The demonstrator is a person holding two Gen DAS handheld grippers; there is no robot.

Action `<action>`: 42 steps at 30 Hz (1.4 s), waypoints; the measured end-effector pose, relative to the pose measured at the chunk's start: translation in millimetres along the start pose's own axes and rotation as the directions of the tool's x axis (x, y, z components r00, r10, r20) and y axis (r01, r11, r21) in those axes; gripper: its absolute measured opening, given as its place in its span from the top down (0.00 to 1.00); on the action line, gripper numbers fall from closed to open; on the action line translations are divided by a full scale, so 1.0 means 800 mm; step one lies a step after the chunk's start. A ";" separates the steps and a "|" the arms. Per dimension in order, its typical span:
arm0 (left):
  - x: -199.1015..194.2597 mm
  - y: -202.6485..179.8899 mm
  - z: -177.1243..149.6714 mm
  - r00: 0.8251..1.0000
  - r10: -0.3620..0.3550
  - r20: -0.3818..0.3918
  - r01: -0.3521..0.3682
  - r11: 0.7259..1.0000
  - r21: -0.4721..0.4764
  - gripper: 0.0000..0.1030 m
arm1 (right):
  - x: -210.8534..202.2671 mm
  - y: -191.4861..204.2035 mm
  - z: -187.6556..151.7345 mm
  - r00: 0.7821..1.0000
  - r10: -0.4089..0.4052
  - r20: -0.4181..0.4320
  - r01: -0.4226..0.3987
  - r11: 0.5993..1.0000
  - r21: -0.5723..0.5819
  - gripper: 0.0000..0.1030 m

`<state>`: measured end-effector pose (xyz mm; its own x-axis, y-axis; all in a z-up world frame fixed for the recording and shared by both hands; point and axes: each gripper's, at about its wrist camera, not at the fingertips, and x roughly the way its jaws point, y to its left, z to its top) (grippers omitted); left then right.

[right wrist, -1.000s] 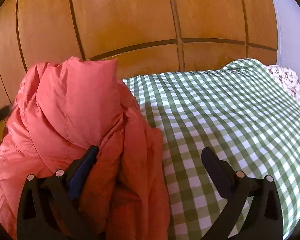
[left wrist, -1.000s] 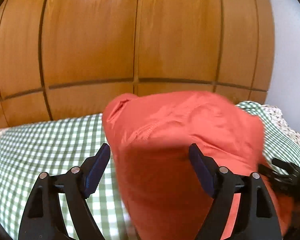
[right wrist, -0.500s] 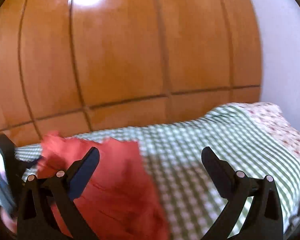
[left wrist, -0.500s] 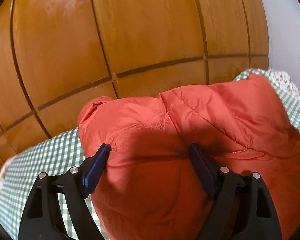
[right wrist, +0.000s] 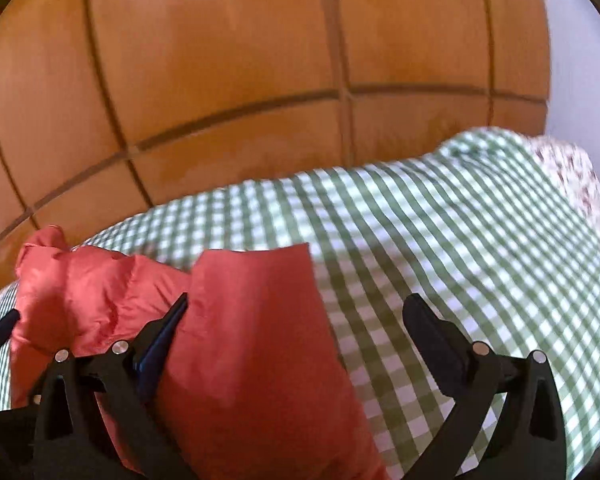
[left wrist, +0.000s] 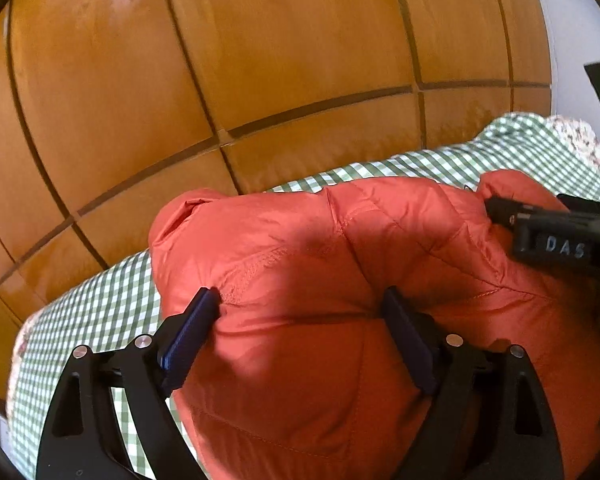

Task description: Fold small clothes

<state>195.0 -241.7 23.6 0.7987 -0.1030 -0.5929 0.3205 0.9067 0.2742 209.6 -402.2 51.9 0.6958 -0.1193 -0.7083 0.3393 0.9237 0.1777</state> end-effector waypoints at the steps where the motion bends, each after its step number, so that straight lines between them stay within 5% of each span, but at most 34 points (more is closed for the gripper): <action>1: 0.002 -0.006 0.003 1.000 0.004 -0.008 -0.004 1.000 0.013 0.18 | 0.002 -0.004 -0.004 1.000 -0.012 -0.001 0.012 1.000 -0.003 0.02; 10: 0.028 -0.039 0.017 0.998 0.006 -0.056 -0.002 0.998 0.060 0.14 | 0.036 -0.042 -0.021 0.998 -0.017 -0.066 0.022 0.996 0.083 0.02; 22: 0.054 -0.044 0.009 0.998 -0.016 -0.066 0.019 0.999 0.035 0.13 | 0.060 -0.038 -0.025 0.991 -0.085 -0.108 0.091 0.995 0.051 0.02; 37: -0.007 -0.041 0.004 0.998 -0.012 -0.063 0.016 0.998 0.065 0.13 | 0.055 -0.037 -0.025 0.993 -0.070 -0.091 0.076 0.995 0.060 0.02; 40: -0.046 -0.070 -0.007 0.997 -0.080 -0.001 0.079 0.982 0.172 0.07 | 0.056 -0.042 -0.024 0.994 -0.044 -0.098 0.052 0.996 0.078 0.02; 42: -0.055 -0.088 -0.019 0.998 -0.032 0.045 0.020 0.972 0.235 0.07 | 0.054 -0.041 -0.024 0.995 -0.044 -0.094 0.050 0.996 0.071 0.02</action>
<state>130.0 -294.8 18.8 0.8100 -0.1500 -0.5669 0.4474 0.7829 0.4322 216.2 -430.5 2.5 0.6180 -0.1249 -0.7762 0.4180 0.8884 0.1898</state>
